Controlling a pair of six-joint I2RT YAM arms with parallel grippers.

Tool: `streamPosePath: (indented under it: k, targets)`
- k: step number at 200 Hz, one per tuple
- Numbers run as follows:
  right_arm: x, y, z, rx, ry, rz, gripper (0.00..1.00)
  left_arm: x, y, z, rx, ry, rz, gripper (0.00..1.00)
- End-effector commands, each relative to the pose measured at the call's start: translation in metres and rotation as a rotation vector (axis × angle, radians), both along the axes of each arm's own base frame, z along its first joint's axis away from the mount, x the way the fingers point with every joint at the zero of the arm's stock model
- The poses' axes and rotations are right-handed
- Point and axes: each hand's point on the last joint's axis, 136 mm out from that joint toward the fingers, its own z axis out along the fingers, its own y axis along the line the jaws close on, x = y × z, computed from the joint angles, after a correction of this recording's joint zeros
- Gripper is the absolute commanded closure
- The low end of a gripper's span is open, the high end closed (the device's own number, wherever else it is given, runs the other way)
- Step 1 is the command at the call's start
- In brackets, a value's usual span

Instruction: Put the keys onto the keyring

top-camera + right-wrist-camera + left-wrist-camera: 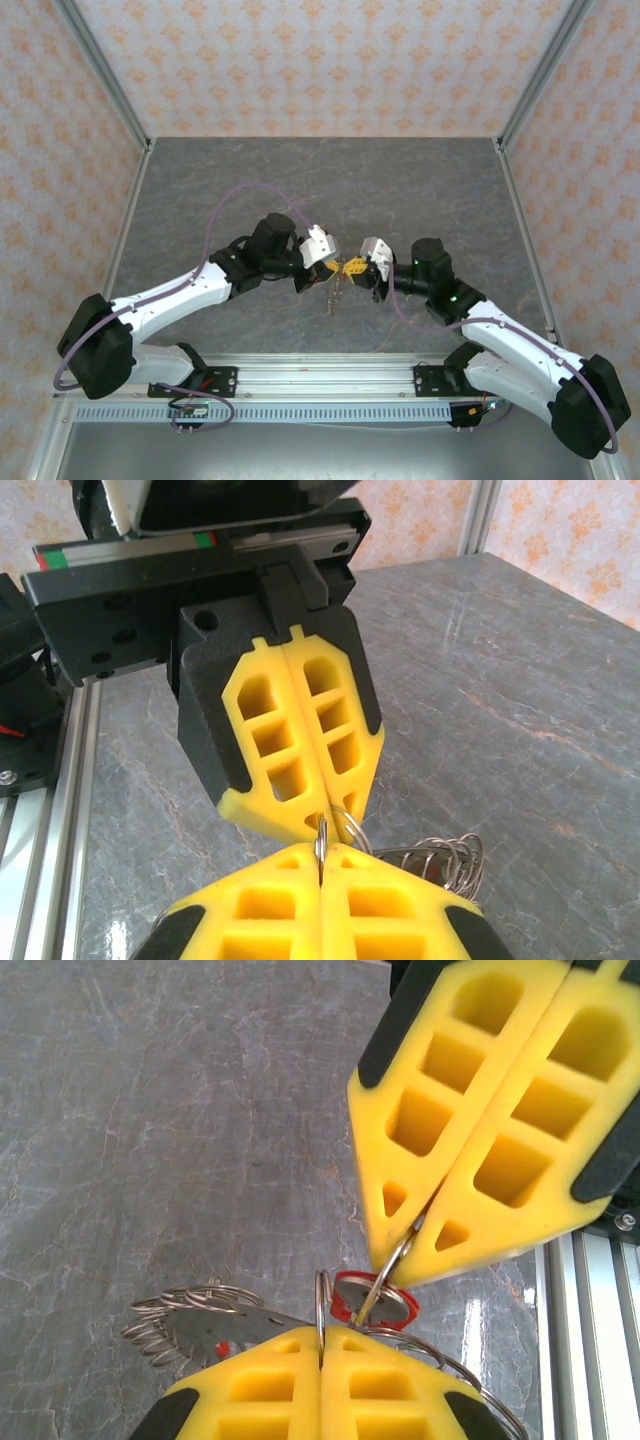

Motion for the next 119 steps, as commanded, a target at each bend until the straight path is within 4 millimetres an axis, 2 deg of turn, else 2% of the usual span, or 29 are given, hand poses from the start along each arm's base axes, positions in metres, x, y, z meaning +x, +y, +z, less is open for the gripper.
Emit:
streamPosePath:
  k: [1, 119]
  targets:
    - [0.008, 0.004, 0.024, 0.042, -0.067, -0.016, 1.0, 0.003, -0.007, 0.022, -0.031, -0.052, -0.02, 1.0]
    - [0.02, 0.006, 0.02, 0.031, -0.023, -0.077, 1.0, 0.002, -0.007, 0.022, -0.031, -0.055, -0.028, 1.0]
